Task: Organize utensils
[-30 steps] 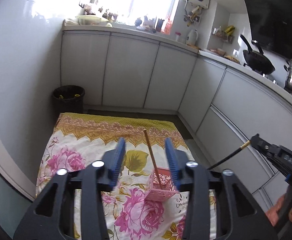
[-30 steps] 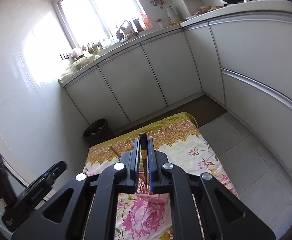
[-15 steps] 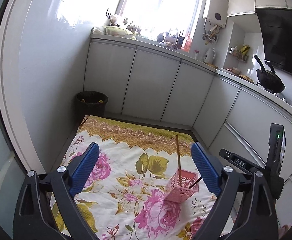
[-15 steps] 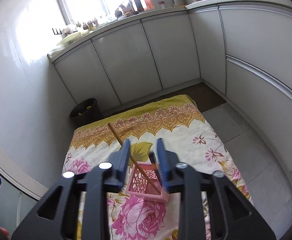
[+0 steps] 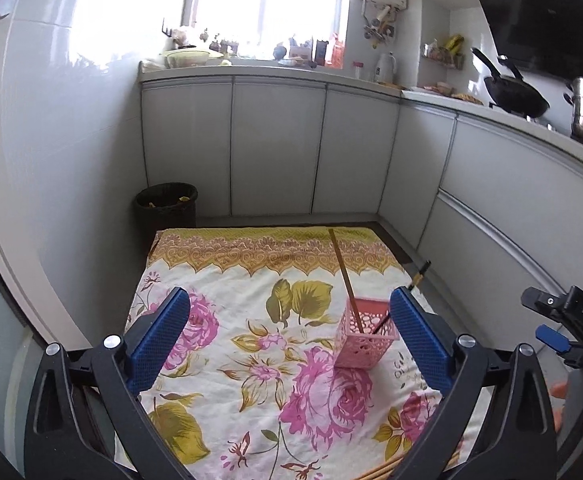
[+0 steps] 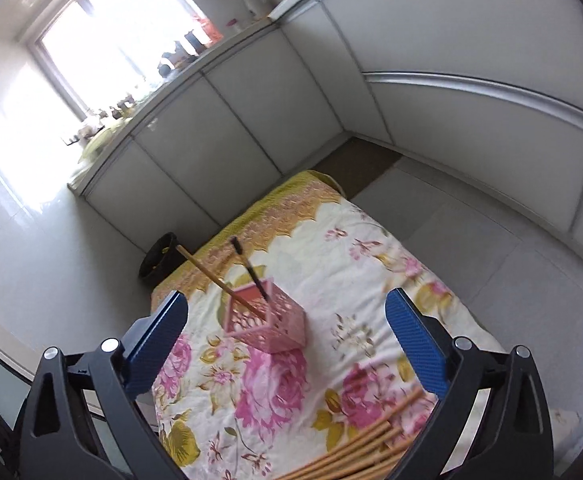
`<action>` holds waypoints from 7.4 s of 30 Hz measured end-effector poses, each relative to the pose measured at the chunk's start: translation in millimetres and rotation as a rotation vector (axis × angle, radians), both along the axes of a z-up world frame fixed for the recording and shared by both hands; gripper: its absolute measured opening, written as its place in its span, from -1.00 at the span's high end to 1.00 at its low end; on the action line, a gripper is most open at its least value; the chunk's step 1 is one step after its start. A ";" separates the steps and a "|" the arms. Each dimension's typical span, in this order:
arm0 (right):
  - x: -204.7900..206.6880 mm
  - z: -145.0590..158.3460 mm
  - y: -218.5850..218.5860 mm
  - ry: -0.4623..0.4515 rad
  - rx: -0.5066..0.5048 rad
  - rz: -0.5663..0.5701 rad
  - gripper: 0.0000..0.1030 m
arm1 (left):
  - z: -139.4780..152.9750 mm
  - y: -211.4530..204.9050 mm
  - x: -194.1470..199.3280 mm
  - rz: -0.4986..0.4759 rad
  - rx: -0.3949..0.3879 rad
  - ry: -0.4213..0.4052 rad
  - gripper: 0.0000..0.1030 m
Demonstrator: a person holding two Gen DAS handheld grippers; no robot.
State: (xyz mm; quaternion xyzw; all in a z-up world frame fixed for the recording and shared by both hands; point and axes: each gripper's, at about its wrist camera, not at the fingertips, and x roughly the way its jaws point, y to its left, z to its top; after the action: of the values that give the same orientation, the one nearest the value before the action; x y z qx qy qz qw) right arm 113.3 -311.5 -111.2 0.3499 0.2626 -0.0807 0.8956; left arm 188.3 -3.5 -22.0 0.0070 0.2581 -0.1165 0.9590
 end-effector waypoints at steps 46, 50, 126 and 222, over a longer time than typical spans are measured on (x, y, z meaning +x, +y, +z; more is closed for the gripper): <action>-116.7 -116.3 -83.2 0.314 0.211 -0.129 -0.87 | -246.5 -286.3 9.2 -0.823 0.656 0.807 0.78; -108.3 -117.0 -74.9 0.332 0.189 -0.105 -0.87 | -240.4 -266.2 22.5 -0.781 0.597 0.793 0.79; -79.0 -80.3 39.2 0.326 -0.081 0.144 0.89 | 6.0 -33.8 -48.9 -0.458 -0.048 0.156 0.87; 57.8 62.1 69.0 -0.061 -0.372 0.041 -0.82 | 24.5 22.6 27.1 0.052 -0.159 -0.017 -0.77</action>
State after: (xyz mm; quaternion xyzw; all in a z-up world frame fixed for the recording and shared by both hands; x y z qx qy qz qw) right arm 171.1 -242.6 -49.1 0.1752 0.2231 -0.0987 0.9538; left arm 215.4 19.0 2.5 -0.0749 0.2401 -0.1114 0.9614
